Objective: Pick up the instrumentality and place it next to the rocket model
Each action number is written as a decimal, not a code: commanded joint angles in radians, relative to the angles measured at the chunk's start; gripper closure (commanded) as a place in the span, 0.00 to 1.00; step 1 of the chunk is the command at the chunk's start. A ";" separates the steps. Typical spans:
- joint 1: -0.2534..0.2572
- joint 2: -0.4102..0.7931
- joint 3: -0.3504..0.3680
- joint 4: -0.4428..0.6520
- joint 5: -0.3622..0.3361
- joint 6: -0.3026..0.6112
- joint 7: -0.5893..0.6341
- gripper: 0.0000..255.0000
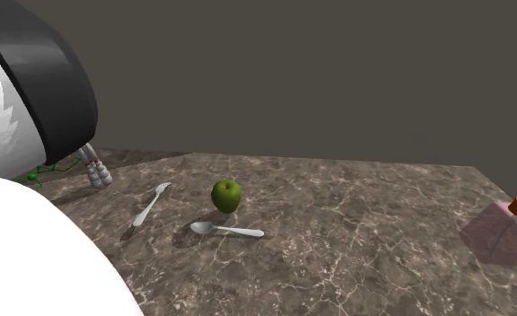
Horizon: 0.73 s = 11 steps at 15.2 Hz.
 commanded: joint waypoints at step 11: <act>-0.020 -0.057 -0.010 -0.226 0.031 0.180 -0.010 1.00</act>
